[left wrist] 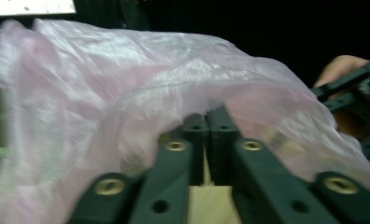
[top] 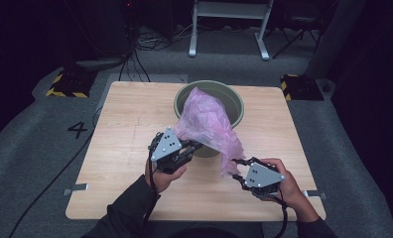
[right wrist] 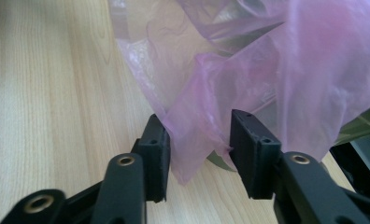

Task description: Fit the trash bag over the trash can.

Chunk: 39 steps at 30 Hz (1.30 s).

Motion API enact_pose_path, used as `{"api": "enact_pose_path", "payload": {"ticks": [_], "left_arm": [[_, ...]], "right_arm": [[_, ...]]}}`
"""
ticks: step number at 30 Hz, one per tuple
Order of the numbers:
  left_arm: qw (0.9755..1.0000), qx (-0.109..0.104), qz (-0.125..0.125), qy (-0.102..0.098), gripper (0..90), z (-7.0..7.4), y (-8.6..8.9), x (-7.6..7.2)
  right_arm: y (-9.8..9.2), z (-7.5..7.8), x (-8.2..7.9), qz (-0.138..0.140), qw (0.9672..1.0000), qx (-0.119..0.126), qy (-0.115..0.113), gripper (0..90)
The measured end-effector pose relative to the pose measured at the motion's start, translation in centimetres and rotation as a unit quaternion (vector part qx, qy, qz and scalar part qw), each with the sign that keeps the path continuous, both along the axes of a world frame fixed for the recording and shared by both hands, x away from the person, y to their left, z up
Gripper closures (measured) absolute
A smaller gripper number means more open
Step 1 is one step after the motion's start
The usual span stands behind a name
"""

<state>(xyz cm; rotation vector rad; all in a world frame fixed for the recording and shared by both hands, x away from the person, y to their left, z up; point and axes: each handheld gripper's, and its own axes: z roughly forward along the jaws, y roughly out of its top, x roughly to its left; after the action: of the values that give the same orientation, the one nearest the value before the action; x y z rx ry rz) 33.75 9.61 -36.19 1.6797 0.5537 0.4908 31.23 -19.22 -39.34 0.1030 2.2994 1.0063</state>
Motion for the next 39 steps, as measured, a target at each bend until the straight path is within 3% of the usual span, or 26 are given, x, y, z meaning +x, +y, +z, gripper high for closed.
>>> {"api": "enact_pose_path", "payload": {"ticks": [3, 6, 10, 13, 16, 19, 23, 27, 30, 35, 39], "left_arm": [[1.0000, 0.006, 0.007, 0.000, 90.0, 0.0, 0.2, 0.2], [1.0000, 0.008, 0.006, -0.001, 90.0, -0.2, 0.3, 0.3], [0.9996, 0.026, 0.004, -0.007, 90.0, -0.4, 0.3, 0.3], [0.9993, 0.036, 0.004, -0.010, 90.0, -0.6, 0.4, 0.3], [0.9991, 0.042, 0.004, -0.010, 90.0, -0.7, 0.6, 0.5], [0.9988, 0.048, 0.002, -0.012, 90.0, -0.7, 0.7, 0.7], [0.9983, 0.056, 0.002, -0.012, 90.0, -1.0, 0.8, 0.9], [0.9976, 0.068, -0.002, -0.011, 90.0, -1.4, 1.2, 1.1], [0.9972, 0.074, 0.000, -0.009, 90.0, -1.7, 1.7, 1.2], [0.9964, 0.085, 0.007, -0.001, 90.0, -2.3, 2.6, 1.5], [0.9940, 0.107, 0.020, 0.004, 90.0, -2.9, 3.3, 2.0]], "right_arm": [[-0.3, 0.2, -0.3, 0.007, 1.0000, -0.002, 0.000, 54.9], [-0.8, 0.8, -0.8, 0.017, 0.9998, 0.012, 0.008, 49.6], [-1.4, 2.3, -2.0, 0.031, 0.9987, 0.040, -0.001, 43.7], [-1.7, 4.0, -2.9, 0.042, 0.9960, 0.077, -0.016, 43.6], [-1.1, 5.3, -3.0, 0.023, 0.9948, 0.087, -0.048, 41.9], [0.4, 5.9, -1.7, 0.001, 0.9953, 0.081, -0.052, 41.7], [2.0, 6.0, 0.3, -0.010, 0.9963, 0.066, -0.055, 48.8], [2.8, 5.7, 1.8, -0.010, 0.9976, 0.048, -0.048, 75.8], [3.0, 5.8, 2.2, -0.002, 0.9976, 0.051, -0.047, 87.3], [2.3, 6.3, 3.0, -0.022, 0.9956, 0.085, -0.035, 90.0], [1.8, 6.9, 3.8, -0.045, 0.9927, 0.105, -0.038, 90.0]]}}
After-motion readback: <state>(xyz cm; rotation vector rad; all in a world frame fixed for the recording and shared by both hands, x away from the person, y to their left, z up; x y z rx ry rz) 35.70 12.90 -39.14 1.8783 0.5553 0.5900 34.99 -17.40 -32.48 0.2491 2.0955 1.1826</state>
